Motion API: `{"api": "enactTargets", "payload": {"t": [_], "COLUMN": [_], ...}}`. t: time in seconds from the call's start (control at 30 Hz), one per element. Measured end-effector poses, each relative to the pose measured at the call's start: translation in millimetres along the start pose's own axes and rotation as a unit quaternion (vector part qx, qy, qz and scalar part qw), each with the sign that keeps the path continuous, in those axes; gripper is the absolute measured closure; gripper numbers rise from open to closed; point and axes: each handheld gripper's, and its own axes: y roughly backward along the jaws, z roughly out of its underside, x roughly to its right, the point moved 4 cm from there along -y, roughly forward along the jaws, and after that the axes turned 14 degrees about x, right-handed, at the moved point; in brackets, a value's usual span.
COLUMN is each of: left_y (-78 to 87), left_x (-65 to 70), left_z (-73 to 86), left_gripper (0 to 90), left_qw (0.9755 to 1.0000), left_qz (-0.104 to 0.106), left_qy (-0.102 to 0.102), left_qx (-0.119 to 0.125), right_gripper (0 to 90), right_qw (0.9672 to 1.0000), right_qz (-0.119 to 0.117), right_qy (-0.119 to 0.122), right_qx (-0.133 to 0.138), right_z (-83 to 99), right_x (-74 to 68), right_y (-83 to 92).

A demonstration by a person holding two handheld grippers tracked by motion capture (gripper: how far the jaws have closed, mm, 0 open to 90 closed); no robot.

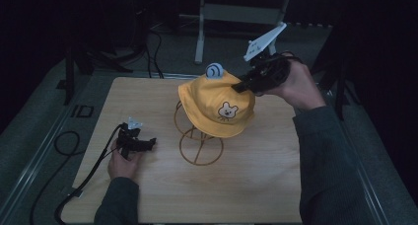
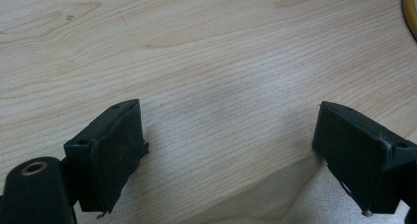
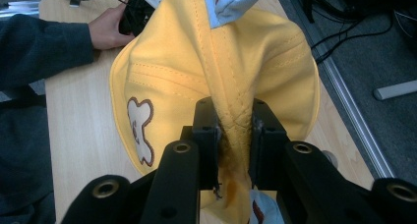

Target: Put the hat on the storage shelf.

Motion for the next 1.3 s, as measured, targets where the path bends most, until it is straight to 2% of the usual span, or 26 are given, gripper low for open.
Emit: {"api": "enactTargets", "payload": {"t": [0.3,0.57,0.77,1.03,1.3], "left_y": [0.0,0.0,0.0,0.0,0.0], "left_x": [0.0,0.0,0.1,0.1,0.1], "left_z": [0.0,0.0,0.0,0.0,0.0], "left_gripper": [11.9,11.9,11.9,11.9,11.9], "left_qw": [1.0,1.0,1.0,1.0,1.0], "left_qz": [0.0,0.0,0.0,-0.001,0.0], "left_qy": [0.0,0.0,0.0,0.0,0.0], "left_qx": [0.0,0.0,0.0,0.0,0.0], "right_gripper": [76.7,76.7,76.6,76.5,76.3], "right_qw": [0.9999,0.9999,0.9997,0.9984,0.9977], "right_qz": [-0.008,-0.011,-0.014,-0.024,-0.03], "right_qy": [0.009,0.006,0.009,0.014,0.014], "right_qx": [-0.006,-0.011,-0.021,-0.049,-0.059], "right_z": [-9.0,-11.0,-16.5,-25.9,-29.7], "right_x": [-3.9,-2.1,0.7,-1.9,-2.5], "right_y": [-12.8,-22.6,-31.0,-48.3,-63.9]}}
